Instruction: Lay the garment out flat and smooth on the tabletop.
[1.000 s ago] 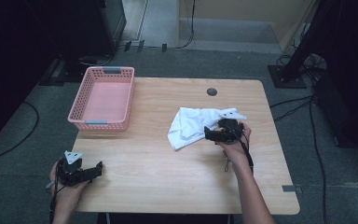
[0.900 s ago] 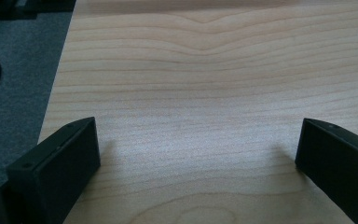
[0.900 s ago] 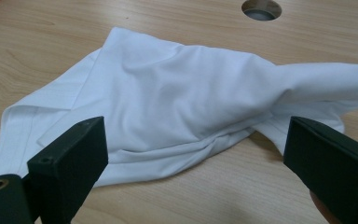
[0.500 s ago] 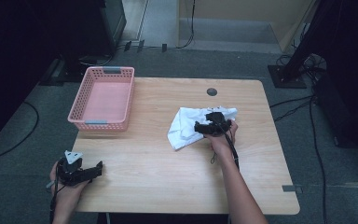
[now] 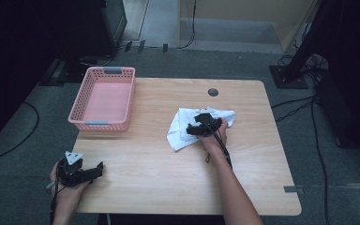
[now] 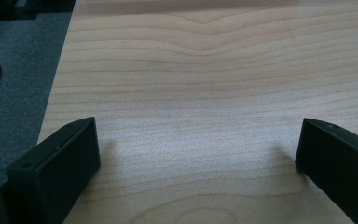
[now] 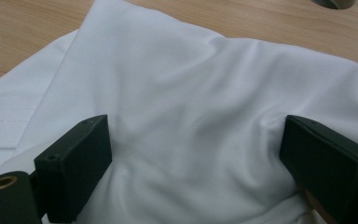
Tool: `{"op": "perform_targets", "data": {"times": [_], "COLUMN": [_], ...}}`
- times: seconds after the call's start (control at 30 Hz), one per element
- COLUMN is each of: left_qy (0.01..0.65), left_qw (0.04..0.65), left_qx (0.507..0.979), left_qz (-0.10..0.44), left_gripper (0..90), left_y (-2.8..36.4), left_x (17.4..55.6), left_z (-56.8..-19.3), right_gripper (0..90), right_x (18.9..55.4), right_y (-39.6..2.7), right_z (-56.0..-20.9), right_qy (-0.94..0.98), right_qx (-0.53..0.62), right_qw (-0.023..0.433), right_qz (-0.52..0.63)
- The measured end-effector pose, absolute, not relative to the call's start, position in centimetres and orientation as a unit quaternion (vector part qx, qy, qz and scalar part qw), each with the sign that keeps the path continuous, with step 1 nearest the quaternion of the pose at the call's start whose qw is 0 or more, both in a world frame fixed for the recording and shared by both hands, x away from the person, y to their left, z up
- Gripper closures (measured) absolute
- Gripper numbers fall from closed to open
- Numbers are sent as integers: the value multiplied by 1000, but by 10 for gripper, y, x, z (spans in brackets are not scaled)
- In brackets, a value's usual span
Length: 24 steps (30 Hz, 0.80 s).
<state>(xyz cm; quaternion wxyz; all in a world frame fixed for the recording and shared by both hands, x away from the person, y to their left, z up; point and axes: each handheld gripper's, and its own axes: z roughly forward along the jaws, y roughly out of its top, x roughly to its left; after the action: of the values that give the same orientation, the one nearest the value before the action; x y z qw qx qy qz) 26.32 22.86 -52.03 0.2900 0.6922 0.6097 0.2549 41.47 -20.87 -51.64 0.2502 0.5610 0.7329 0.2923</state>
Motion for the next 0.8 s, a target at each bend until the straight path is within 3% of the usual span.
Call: {"op": "perform_targets", "data": {"times": [0.8], "left_qy": [553], "left_qw": [355], "left_qx": [713], "left_qz": [244], "left_gripper": [0], "left_y": [205], "left_x": [255], "left_z": [-512], "right_gripper": [88], "right_x": [364], "right_y": [-209], "right_z": [-521], "right_qy": [831], "right_qx": [380], "right_qw": [186], "right_qz": [361]}}
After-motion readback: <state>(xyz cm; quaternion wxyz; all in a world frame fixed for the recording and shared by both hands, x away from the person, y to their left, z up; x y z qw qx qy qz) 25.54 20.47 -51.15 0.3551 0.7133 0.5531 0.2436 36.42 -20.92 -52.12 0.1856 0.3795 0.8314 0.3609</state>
